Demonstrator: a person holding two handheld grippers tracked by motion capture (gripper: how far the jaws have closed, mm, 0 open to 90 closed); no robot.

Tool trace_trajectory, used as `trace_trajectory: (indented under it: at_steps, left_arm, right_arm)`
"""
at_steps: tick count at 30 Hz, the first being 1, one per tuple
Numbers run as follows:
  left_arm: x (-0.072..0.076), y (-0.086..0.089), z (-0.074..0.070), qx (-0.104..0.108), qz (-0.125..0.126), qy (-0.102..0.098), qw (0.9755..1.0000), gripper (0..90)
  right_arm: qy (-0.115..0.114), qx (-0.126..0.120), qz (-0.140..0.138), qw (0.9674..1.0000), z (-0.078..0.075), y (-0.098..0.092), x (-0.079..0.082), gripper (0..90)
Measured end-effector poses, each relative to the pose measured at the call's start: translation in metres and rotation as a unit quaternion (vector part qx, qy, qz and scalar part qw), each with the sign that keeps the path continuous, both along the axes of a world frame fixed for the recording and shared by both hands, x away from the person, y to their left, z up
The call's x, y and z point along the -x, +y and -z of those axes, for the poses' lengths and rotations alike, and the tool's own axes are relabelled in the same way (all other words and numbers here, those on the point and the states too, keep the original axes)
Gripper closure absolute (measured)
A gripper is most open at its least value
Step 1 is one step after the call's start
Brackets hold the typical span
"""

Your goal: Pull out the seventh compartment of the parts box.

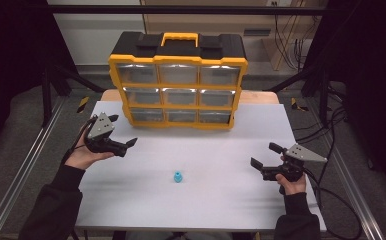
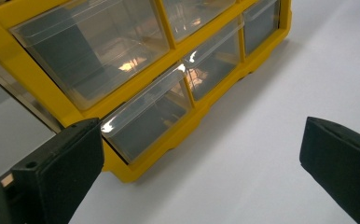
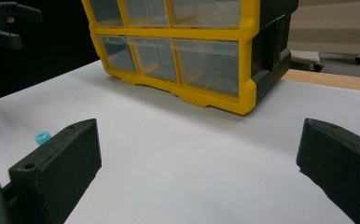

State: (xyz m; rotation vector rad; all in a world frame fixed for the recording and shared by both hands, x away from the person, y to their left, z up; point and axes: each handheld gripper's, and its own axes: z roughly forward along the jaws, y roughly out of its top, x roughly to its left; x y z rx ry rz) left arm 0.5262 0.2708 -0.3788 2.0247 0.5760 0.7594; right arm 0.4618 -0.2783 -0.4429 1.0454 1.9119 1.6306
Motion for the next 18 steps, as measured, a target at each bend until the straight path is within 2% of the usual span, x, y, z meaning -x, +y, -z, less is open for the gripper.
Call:
trace_trajectory:
  at_steps: [2, 5, 8, 10, 12, 14, 18]
  left_arm:
    - [-0.001, -0.001, 0.000, -0.005, 0.001, -0.001, 1.0000, 0.0]
    - [-0.002, -0.005, -0.002, -0.029, 0.006, -0.008, 0.9995, 0.0]
    - [-0.003, -0.007, -0.002, -0.038, 0.009, -0.007, 0.9992, 0.0]
    - [-0.005, -0.010, -0.002, -0.058, 0.010, -0.009, 0.9982, 0.0]
    - [-0.006, -0.011, -0.002, -0.063, 0.010, -0.009, 0.9979, 0.0]
    - [-0.008, -0.015, -0.004, -0.082, 0.013, -0.015, 0.9965, 0.0]
    - [-0.009, -0.018, -0.005, -0.091, 0.017, -0.019, 0.9955, 0.0]
  right_arm:
    - [0.000, 0.000, 0.000, 1.0000, 0.000, 0.000, 0.000, 0.3]
    - [0.000, 0.002, 0.000, 1.0000, 0.000, 0.000, 0.000, 0.3]
    - [-0.001, 0.001, 0.000, 1.0000, 0.000, 0.000, 0.000, 0.3]
    - [0.000, 0.001, 0.000, 1.0000, 0.000, 0.000, 0.000, 0.3]
    - [0.000, 0.000, 0.000, 1.0000, 0.000, 0.000, 0.000, 0.3]
    - [-0.001, 0.001, 0.000, 1.0000, 0.000, 0.000, 0.000, 0.3]
    - [0.000, 0.000, 0.000, 1.0000, 0.000, 0.000, 0.000, 0.3]
